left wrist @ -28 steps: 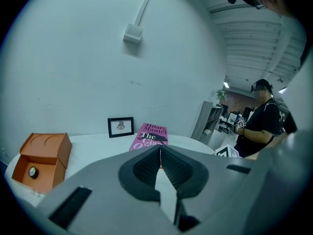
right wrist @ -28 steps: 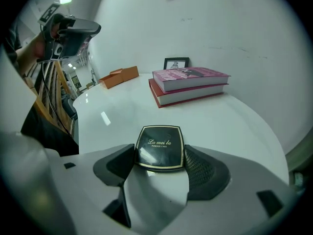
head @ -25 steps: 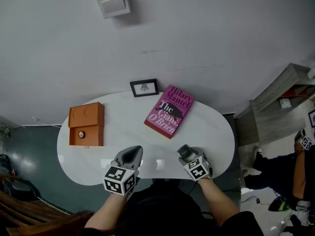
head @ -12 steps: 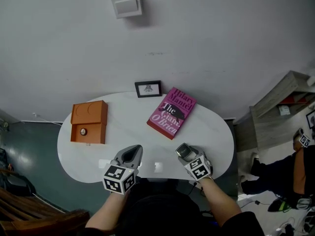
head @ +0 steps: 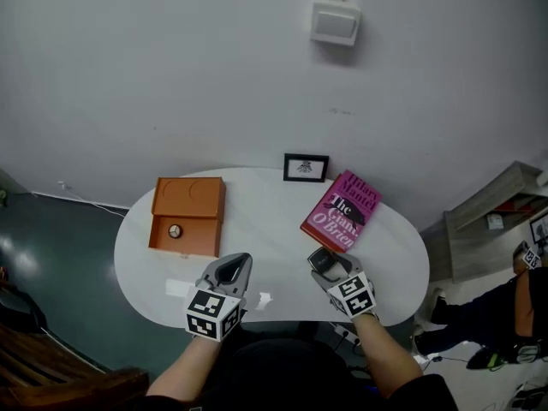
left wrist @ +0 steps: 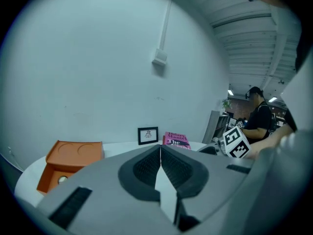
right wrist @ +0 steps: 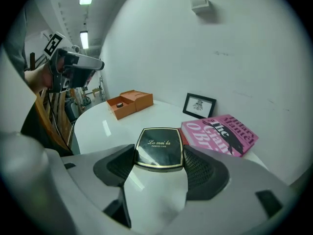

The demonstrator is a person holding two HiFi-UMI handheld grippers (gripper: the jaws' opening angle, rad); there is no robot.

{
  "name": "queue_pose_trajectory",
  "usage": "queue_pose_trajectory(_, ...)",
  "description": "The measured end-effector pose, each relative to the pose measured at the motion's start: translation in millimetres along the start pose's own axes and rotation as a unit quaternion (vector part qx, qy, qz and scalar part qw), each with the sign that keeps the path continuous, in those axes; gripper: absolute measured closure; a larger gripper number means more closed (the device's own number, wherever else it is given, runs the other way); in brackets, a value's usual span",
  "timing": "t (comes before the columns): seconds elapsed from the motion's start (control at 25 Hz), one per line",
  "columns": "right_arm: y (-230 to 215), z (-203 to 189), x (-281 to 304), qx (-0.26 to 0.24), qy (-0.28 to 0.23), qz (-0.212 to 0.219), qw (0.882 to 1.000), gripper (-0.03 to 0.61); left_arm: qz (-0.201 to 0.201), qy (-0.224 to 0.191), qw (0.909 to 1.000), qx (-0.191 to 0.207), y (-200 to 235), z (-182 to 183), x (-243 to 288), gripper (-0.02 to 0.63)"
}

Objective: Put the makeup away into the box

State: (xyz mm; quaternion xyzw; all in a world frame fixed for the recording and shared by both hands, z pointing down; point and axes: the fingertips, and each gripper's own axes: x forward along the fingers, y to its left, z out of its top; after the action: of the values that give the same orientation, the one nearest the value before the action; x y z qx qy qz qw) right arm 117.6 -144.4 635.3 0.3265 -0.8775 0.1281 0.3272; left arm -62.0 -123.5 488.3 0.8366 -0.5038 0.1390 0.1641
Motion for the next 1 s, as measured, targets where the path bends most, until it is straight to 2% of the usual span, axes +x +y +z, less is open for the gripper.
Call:
queue_pose_trajectory(0.24, 75.5, 86.4, 55.3, -0.005, -0.025, -0.001, 1.000, 0.298, 0.014, -0.018, 0.9997, -0.001, 110.9, -0.3, -65.6, 0.598)
queue_pose_trajectory(0.44, 143.2, 142.1, 102.7, -0.019, -0.031, 0.018, 0.999, 0.298, 0.029, -0.024, 0.9992, -0.013, 185.2, -11.1, -117.1, 0.598)
queue_pose_trajectory(0.72, 213.2, 176.7, 147.3, -0.056, -0.008, 0.066, 0.996, 0.298, 0.051, -0.036, 0.9964, -0.058, 245.5, -26.7, -152.5, 0.598)
queue_pose_trajectory(0.88, 229.5, 185.9, 164.8, -0.077, 0.003, 0.082, 0.994, 0.298, 0.065, -0.040, 0.9938, -0.081, 264.9, -30.5, -161.3, 0.598)
queue_pose_trajectory(1.0, 234.2, 188.1, 182.4, -0.084, 0.015, 0.095, 0.992, 0.298, 0.074, -0.034, 0.9933, -0.083, 276.9, -33.9, -163.8, 0.598)
